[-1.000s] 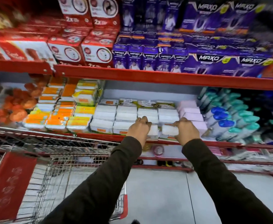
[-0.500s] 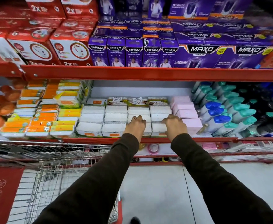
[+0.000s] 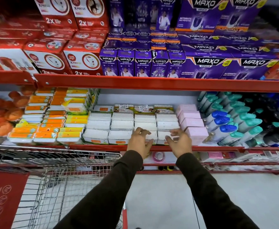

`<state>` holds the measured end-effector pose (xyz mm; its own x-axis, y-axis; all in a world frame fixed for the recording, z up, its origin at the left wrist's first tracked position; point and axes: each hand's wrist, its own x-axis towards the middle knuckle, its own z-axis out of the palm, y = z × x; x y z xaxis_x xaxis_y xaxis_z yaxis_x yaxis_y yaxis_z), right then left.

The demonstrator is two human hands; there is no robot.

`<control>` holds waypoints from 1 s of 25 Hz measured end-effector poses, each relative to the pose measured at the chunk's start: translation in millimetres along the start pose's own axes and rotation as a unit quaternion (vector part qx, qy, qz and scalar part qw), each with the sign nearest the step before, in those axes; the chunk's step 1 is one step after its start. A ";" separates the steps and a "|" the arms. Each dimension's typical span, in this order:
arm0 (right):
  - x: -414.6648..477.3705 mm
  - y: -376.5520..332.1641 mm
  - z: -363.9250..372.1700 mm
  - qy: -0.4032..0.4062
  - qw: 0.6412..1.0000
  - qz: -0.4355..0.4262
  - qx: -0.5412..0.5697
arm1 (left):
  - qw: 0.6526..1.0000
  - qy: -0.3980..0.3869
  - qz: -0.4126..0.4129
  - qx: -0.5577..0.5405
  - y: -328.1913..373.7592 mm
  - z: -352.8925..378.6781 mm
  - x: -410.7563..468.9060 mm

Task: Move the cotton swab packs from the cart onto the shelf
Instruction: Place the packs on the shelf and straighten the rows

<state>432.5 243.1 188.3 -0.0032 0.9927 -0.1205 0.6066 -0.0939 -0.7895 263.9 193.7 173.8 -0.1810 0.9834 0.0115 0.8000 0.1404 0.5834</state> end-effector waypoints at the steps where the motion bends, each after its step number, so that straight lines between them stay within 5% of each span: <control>1: -6.8 1.0 4.0 -0.007 0.988 0.087 0.124 | 0.991 0.009 -0.083 -0.101 4.6 4.2 -7.1; 3: -14.0 6.6 13.5 -0.035 0.894 0.265 0.360 | 0.900 -0.013 -0.287 -0.328 16.5 12.7 -13.5; 6: -15.1 10.0 18.2 -0.031 0.718 0.396 0.571 | 0.654 -0.040 -0.471 -0.591 28.7 11.0 -8.8; 8: -10.6 5.9 15.6 -0.011 0.670 0.411 0.618 | 0.548 -0.002 -0.498 -0.672 30.4 5.7 -4.6; 10: -4.6 -0.2 12.7 -0.007 0.646 0.415 0.640 | 0.481 0.032 -0.491 -0.726 29.5 0.1 -0.6; 12: 2.7 -4.4 9.9 -0.016 0.635 0.416 0.650 | 0.464 0.043 -0.493 -0.734 29.2 -1.8 3.5; 20: 7.6 -7.2 14.3 -0.015 0.648 0.416 0.638 | 0.506 0.005 -0.499 -0.704 25.1 -2.5 7.4; 25: -15.6 -12.9 40.8 -0.026 0.651 0.453 0.608 | 0.483 0.069 -0.522 -0.700 11.5 -10.9 -6.9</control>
<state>392.3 225.8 175.8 -0.1287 0.4875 -0.8636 -0.7004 -0.6612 -0.2689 268.0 187.4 189.3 -0.1803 0.4308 -0.8843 -0.9211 0.2413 0.3054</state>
